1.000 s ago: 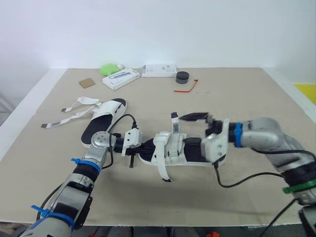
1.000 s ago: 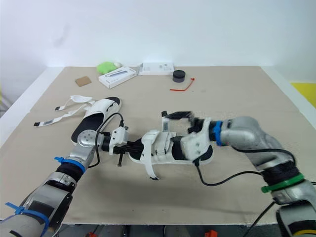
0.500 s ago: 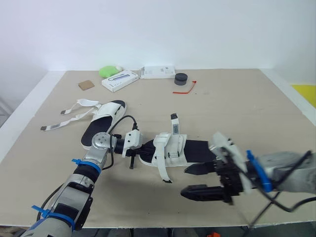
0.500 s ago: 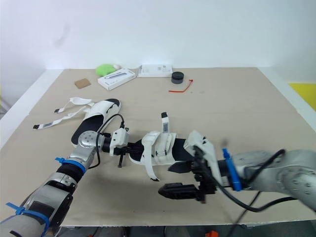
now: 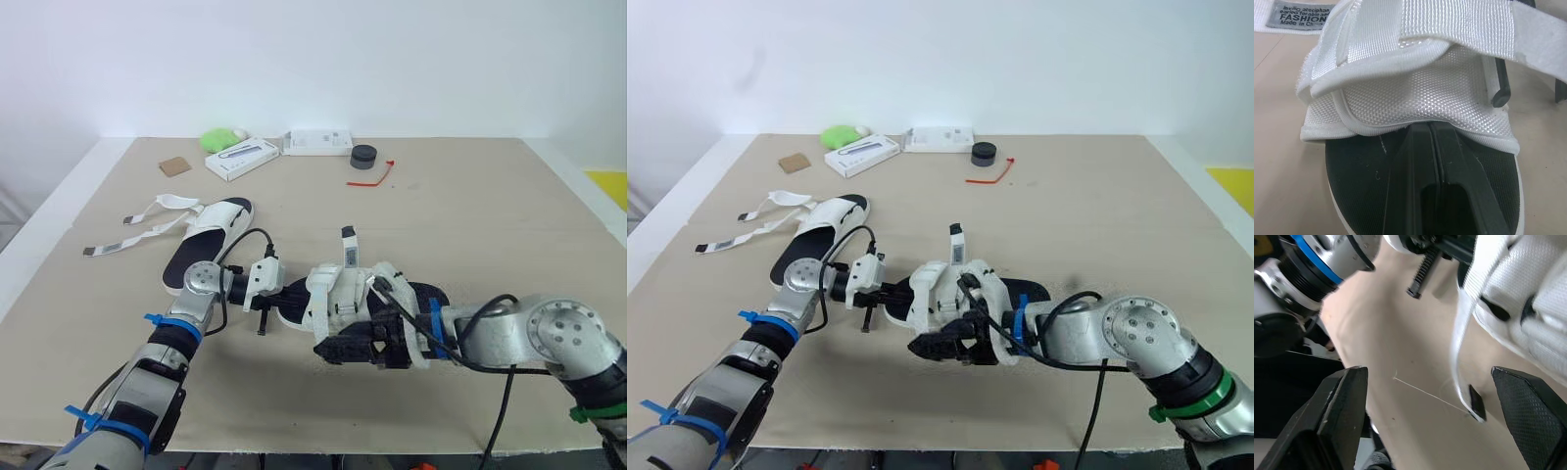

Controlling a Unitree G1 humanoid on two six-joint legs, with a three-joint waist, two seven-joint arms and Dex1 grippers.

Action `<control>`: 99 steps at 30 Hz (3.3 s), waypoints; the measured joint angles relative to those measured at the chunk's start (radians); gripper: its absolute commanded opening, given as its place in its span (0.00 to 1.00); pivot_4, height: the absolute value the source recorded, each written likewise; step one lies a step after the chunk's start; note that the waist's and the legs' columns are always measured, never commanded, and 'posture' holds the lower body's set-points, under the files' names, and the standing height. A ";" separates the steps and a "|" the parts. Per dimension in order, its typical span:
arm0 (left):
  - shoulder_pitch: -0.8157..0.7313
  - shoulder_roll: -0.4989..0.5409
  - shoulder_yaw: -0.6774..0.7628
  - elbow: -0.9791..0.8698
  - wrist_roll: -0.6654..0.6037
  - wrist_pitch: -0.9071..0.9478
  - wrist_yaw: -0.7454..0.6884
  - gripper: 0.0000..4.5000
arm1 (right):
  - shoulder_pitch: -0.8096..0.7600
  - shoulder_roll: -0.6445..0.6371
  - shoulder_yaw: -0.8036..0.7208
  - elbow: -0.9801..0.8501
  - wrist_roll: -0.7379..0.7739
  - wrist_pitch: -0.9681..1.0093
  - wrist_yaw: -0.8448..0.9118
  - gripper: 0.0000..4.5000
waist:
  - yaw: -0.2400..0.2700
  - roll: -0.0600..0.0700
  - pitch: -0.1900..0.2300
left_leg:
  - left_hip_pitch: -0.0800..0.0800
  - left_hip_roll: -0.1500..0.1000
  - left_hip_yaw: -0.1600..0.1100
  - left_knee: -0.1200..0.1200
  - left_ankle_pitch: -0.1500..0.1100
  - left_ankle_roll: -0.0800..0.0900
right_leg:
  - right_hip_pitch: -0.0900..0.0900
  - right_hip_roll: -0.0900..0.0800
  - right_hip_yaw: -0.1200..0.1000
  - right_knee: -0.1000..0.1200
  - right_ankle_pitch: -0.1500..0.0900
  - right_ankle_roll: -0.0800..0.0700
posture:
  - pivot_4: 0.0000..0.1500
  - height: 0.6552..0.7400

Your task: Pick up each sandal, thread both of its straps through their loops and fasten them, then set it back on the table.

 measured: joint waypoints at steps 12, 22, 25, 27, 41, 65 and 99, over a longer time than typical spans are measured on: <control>-0.001 -0.001 0.000 0.002 0.001 -0.001 -0.001 0.00 | -0.089 0.084 0.067 0.109 0.003 0.088 -0.066 0.97 | 0.000 0.002 -0.002 | -0.001 0.002 0.000 0.000 0.000 0.001 | -0.001 -0.003 -0.001 0.000 0.000 -0.001 | 1.00 1.00; 0.012 0.002 0.000 -0.024 0.001 -0.001 -0.003 0.00 | -0.090 0.163 0.088 0.168 -0.053 0.128 -0.081 0.38 | 0.000 0.004 -0.003 | -0.003 0.001 0.001 -0.002 -0.001 0.002 | -0.005 -0.005 -0.001 0.000 0.000 -0.002 | 1.00 1.00; 0.012 0.002 0.000 -0.026 0.001 -0.001 -0.003 0.00 | -0.090 0.175 0.086 0.176 -0.069 0.143 -0.075 0.10 | 0.000 0.004 -0.004 | -0.004 0.001 0.001 -0.002 -0.001 0.002 | -0.006 -0.005 -0.002 0.000 0.000 -0.002 | 1.00 1.00; 0.012 0.002 0.000 -0.026 0.001 -0.001 -0.002 0.00 | -0.090 0.170 0.079 0.176 -0.067 0.154 -0.055 0.00 | 0.000 0.004 -0.004 | -0.004 0.001 0.001 -0.002 -0.001 0.002 | -0.006 -0.004 -0.002 0.000 0.000 -0.002 | 1.00 1.00; 0.016 -0.001 0.001 -0.029 0.001 -0.001 0.002 0.00 | -0.286 0.268 -0.071 0.406 0.007 0.148 -0.050 0.00 | 0.002 0.005 -0.004 | -0.005 0.000 0.001 -0.002 -0.001 0.002 | -0.006 -0.003 -0.002 0.000 0.000 -0.003 | 1.00 1.00; 0.017 -0.003 0.001 -0.030 0.001 -0.001 0.014 0.00 | -0.283 0.343 -0.083 0.551 0.010 0.259 -0.170 0.00 | 0.002 0.005 -0.005 | -0.007 0.000 0.000 -0.002 0.000 0.003 | -0.008 -0.003 -0.002 0.000 0.000 -0.003 | 1.00 1.00; 0.028 -0.002 0.002 -0.045 0.000 -0.001 0.026 0.00 | -0.348 0.412 -0.163 0.726 0.011 0.323 -0.221 0.00 | 0.001 0.006 -0.006 | -0.010 0.000 0.000 -0.002 0.001 0.006 | -0.010 -0.005 -0.004 0.000 0.000 -0.003 | 1.00 1.00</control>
